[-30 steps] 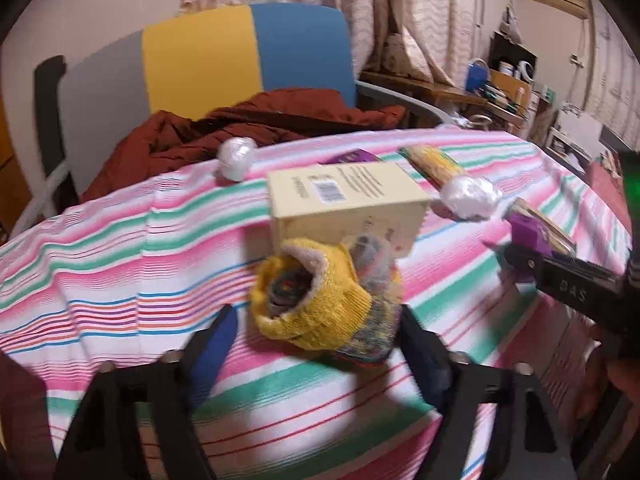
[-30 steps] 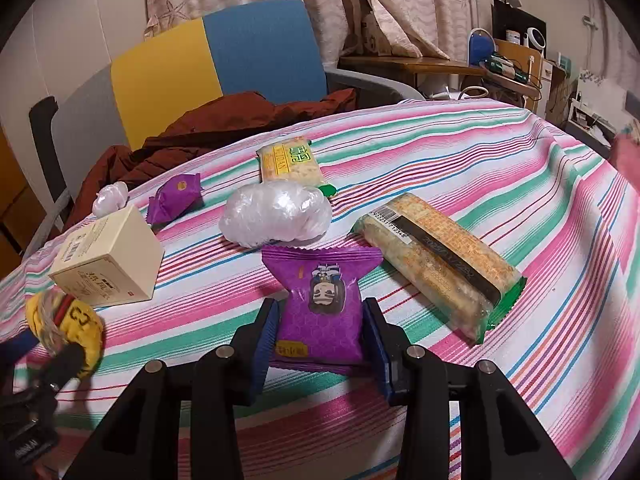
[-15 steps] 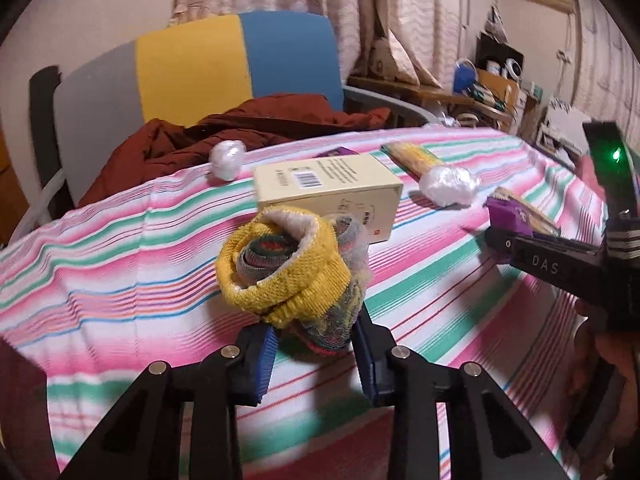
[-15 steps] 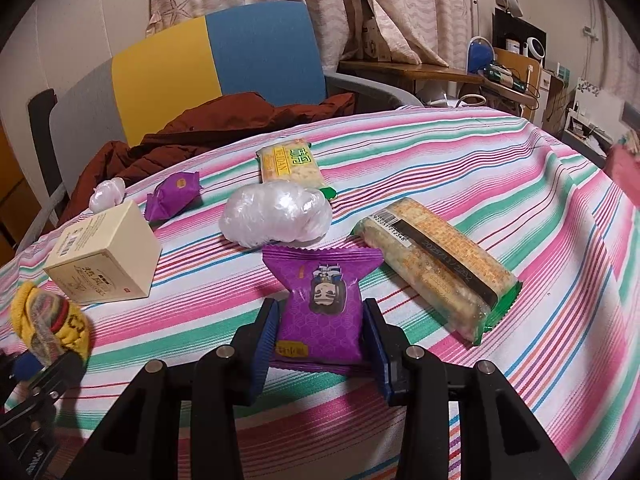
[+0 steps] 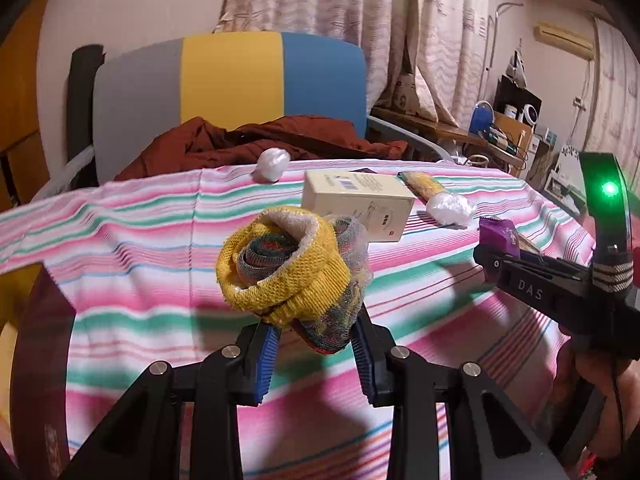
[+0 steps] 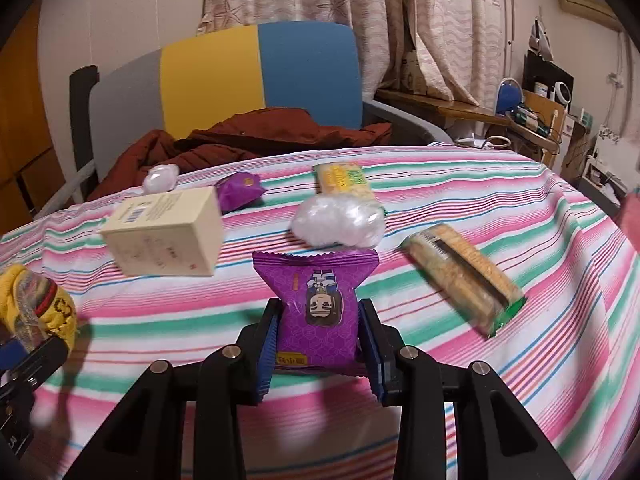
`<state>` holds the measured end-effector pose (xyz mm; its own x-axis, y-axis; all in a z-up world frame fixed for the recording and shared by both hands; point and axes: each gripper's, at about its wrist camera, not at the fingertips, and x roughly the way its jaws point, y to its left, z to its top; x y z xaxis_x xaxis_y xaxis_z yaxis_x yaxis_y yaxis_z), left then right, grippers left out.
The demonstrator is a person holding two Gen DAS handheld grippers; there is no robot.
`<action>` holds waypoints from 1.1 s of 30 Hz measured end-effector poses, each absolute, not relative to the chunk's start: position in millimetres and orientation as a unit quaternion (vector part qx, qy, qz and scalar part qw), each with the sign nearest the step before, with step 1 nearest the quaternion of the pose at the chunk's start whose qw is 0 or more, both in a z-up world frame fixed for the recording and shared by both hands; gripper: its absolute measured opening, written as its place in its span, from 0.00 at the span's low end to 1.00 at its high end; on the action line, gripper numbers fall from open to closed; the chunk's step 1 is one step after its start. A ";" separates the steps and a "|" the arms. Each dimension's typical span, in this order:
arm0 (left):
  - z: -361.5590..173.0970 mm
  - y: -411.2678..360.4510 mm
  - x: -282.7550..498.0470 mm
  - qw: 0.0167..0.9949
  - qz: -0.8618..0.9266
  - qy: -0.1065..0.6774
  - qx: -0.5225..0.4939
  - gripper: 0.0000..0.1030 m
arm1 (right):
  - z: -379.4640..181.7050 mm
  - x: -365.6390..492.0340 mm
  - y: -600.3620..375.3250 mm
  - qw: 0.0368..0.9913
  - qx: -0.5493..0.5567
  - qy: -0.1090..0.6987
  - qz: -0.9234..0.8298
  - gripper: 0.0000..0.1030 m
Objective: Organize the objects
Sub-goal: 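Carry the sock bundle over the tray and open the left gripper while the right gripper drops the packet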
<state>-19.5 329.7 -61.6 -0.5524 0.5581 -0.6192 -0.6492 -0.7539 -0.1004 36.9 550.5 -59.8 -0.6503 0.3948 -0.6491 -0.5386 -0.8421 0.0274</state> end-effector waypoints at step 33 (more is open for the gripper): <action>-29.5 154.2 45.3 0.332 0.879 -0.042 -0.340 0.33 | -48.9 74.7 358.6 0.084 -0.331 0.119 0.932 0.37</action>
<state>45.3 154.2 -29.5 -0.5491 0.6119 -0.5692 -0.5550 -0.7762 -0.2991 74.7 358.6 -48.9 -0.7673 0.0777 -0.6366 -0.2354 -0.9575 0.1667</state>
